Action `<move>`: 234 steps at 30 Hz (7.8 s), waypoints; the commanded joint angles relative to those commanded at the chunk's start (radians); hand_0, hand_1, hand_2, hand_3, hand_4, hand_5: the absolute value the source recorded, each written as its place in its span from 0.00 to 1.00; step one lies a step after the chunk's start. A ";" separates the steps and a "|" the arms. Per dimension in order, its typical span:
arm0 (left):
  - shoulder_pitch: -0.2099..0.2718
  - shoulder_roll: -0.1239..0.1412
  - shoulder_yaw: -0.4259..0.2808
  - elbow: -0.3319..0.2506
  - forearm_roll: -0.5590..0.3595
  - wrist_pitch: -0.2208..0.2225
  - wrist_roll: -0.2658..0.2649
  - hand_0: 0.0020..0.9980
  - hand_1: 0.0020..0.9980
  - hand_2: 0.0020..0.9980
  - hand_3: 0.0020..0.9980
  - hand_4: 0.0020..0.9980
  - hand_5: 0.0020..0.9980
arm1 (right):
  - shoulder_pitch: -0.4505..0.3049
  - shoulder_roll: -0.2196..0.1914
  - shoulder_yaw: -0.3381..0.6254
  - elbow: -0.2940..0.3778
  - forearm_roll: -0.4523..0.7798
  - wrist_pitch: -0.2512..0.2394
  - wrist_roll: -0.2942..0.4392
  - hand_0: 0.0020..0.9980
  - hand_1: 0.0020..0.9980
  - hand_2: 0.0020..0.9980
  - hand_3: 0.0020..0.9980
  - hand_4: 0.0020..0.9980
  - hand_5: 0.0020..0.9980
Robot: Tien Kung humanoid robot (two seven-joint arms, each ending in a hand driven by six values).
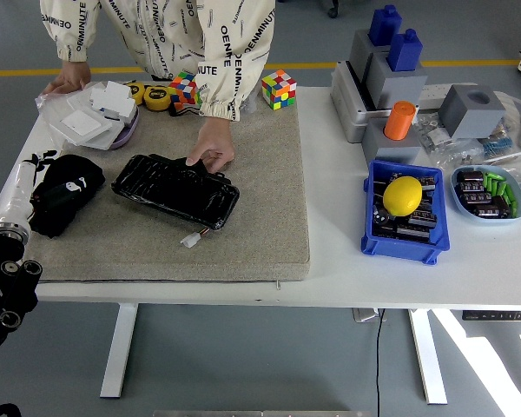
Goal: Pick the rag up,wipe the panel,place it on the desk
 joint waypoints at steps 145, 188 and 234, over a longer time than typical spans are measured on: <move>-0.053 -0.019 0.657 -0.214 -0.249 0.193 -0.026 0.27 0.26 0.30 0.55 0.68 0.00 | -0.001 0.001 -0.030 0.009 0.028 -0.004 0.014 0.54 0.56 0.49 0.52 0.89 0.35; -0.123 -0.022 0.264 0.120 -0.192 0.259 -0.115 0.27 0.26 0.30 0.55 0.68 0.00 | -0.002 -0.003 -0.044 0.011 0.038 -0.007 0.018 0.54 0.56 0.49 0.52 0.90 0.36; -0.057 -0.002 0.791 -0.226 -0.362 0.252 -0.070 0.27 0.26 0.30 0.55 0.68 0.00 | -0.005 -0.004 -0.049 0.014 0.039 -0.007 0.020 0.54 0.56 0.49 0.52 0.89 0.35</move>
